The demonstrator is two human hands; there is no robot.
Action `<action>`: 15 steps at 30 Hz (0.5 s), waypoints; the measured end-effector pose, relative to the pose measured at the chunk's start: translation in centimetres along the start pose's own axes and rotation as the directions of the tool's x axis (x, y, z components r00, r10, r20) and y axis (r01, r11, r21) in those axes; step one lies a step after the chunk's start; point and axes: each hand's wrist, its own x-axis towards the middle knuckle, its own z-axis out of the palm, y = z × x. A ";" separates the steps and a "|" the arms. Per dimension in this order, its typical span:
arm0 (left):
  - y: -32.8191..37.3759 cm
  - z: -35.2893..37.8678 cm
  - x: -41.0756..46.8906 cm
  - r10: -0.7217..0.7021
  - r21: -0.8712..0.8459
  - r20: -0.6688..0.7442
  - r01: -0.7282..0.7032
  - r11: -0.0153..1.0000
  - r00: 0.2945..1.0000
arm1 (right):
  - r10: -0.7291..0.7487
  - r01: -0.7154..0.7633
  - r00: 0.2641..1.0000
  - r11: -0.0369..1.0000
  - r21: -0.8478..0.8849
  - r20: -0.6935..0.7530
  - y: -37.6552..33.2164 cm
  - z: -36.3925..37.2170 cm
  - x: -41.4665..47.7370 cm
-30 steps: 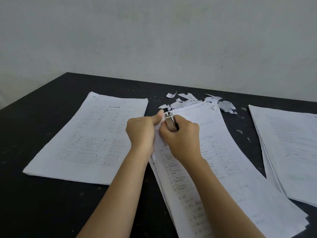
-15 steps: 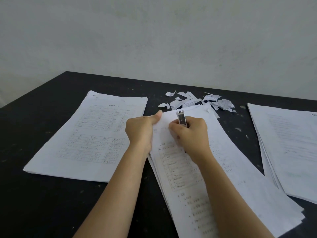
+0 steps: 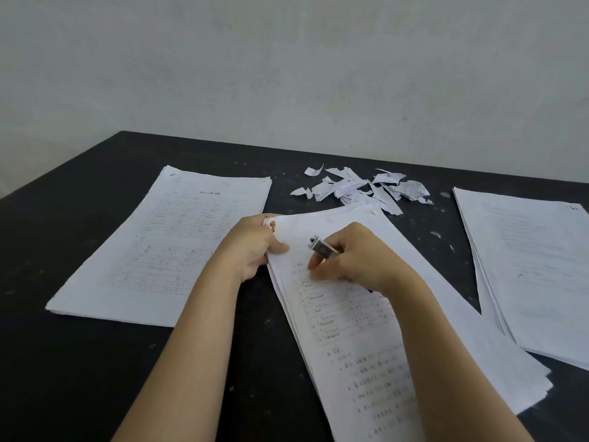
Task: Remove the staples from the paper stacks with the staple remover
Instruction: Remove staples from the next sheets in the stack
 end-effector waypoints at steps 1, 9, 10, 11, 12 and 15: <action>-0.1 0.0 0.1 -0.002 0.010 0.000 0.002 1.000 1.000 | -0.010 0.012 0.999 0.998 -0.061 0.036 -0.2 0.2 0.0; -0.3 0.1 0.4 -0.001 0.034 -0.019 0.002 0.999 1.000 | -0.062 0.086 0.994 0.956 -0.280 0.092 -1.1 1.2 0.2; -0.3 0.1 0.4 -0.002 0.033 -0.021 0.002 0.999 1.000 | -0.064 0.091 0.994 0.941 -0.326 0.093 -1.3 1.3 0.3; -0.3 0.1 0.4 -0.003 0.034 -0.026 0.004 0.999 1.000 | -0.067 0.097 0.993 0.922 -0.376 0.093 -1.5 1.4 0.3; -0.3 0.1 0.4 -0.004 0.039 -0.030 0.005 0.999 1.000 | -0.070 0.102 0.993 0.899 -0.425 0.091 -1.6 1.6 0.3; -0.4 0.0 0.5 -0.006 0.053 -0.036 0.008 0.999 0.999 | -0.061 0.099 0.994 0.840 -0.533 0.088 -1.6 2.1 0.2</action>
